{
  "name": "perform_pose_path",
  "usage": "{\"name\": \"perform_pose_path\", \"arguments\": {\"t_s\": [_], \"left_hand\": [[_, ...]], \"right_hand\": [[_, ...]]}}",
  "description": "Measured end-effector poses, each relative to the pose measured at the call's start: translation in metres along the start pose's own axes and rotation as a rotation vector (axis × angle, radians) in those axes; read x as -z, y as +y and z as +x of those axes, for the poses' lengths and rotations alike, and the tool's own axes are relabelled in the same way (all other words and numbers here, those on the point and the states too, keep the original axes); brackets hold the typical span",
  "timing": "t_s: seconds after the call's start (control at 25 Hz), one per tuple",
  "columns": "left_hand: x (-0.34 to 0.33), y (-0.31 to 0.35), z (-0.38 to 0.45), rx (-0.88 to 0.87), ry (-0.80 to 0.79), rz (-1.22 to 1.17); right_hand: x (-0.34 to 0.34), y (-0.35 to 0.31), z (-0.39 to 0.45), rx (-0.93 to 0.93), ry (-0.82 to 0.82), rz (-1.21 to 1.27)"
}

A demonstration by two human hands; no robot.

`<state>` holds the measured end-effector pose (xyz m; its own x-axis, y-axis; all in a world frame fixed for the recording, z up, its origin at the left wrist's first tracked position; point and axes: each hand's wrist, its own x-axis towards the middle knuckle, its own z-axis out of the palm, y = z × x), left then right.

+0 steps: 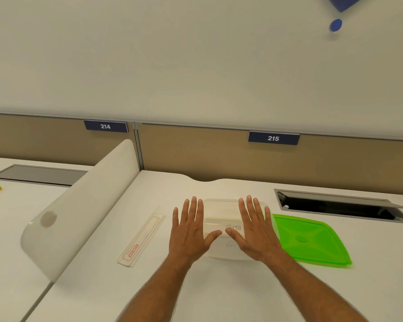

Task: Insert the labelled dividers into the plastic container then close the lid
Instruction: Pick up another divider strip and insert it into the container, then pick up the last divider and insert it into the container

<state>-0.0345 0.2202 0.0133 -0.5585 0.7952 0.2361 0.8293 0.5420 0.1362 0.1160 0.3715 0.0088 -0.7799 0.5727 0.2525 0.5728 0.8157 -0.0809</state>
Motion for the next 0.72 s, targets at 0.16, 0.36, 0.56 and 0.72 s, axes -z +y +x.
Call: {"name": "perform_pose_path", "arguments": {"t_s": [0.16,0.36,0.56,0.72], "left_hand": [[0.004,-0.026,-0.012,0.070,0.006,0.008],[0.006,-0.065,-0.028,0.166,0.013,0.051],[0.008,-0.106,-0.045,0.240,0.019,0.084],[0.005,-0.129,-0.051,0.289,-0.023,0.075]], "right_hand": [[-0.001,-0.023,0.007,0.063,-0.006,0.017],[-0.007,-0.060,0.016,0.158,-0.019,0.043],[-0.016,-0.102,0.030,0.242,-0.047,0.066],[-0.021,-0.127,0.041,0.312,-0.051,0.068]]}}
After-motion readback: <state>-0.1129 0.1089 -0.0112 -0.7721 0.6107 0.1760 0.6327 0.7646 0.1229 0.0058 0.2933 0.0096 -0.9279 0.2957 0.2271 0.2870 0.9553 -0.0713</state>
